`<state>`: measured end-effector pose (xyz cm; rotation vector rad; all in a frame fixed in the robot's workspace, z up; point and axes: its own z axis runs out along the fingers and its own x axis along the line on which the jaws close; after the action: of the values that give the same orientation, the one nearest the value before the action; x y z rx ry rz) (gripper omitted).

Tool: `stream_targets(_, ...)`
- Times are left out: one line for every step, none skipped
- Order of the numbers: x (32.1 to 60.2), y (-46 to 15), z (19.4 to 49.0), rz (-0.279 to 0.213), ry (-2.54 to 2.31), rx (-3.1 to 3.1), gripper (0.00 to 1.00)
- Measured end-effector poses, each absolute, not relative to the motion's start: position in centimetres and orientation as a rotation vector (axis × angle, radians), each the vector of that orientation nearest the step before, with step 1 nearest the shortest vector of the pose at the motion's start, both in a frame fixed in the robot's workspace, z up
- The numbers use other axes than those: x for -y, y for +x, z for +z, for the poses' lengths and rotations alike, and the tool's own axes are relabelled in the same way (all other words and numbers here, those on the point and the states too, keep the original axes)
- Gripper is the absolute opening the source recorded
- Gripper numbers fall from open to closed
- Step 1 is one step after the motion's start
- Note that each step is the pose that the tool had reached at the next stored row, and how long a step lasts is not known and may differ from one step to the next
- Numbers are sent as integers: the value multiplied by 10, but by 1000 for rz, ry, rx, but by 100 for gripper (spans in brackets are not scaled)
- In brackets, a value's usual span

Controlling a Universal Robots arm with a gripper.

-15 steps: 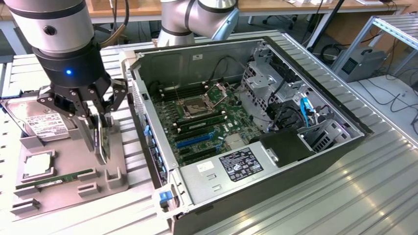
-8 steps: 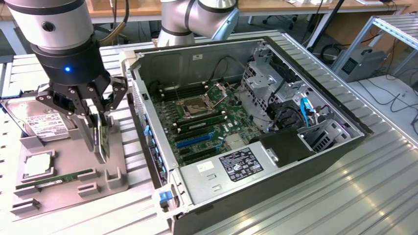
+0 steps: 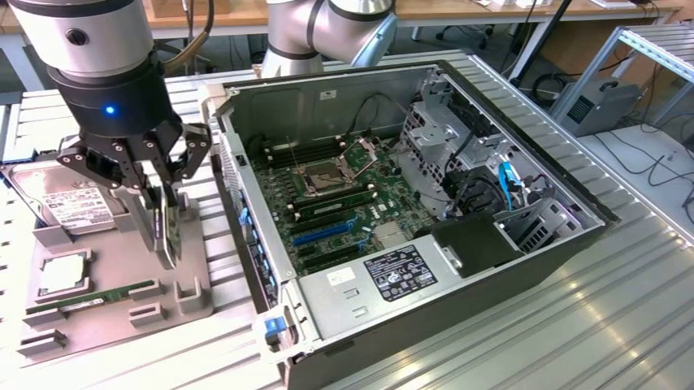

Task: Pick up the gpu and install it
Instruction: 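Pick up the gpu and move the gpu toward the slot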

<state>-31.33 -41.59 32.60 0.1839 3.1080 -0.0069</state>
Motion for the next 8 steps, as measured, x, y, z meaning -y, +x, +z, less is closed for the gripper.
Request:
stream_targets(416,-313,327,-7,184,-3108,27)
stream_targets(416,-313,327,-7,184,-3108,27)
stream_targets(416,-313,328,-7,184,-3108,27)
stream_targets(416,-313,328,-7,184,-3108,27)
stream_targets(416,-313,329,-7,184,-3108,27)
stream_targets(416,-313,329,-7,184,-3108,27)
stream_targets(416,-313,330,-7,184,-3108,27)
stream_targets(416,-313,330,-7,184,-3108,27)
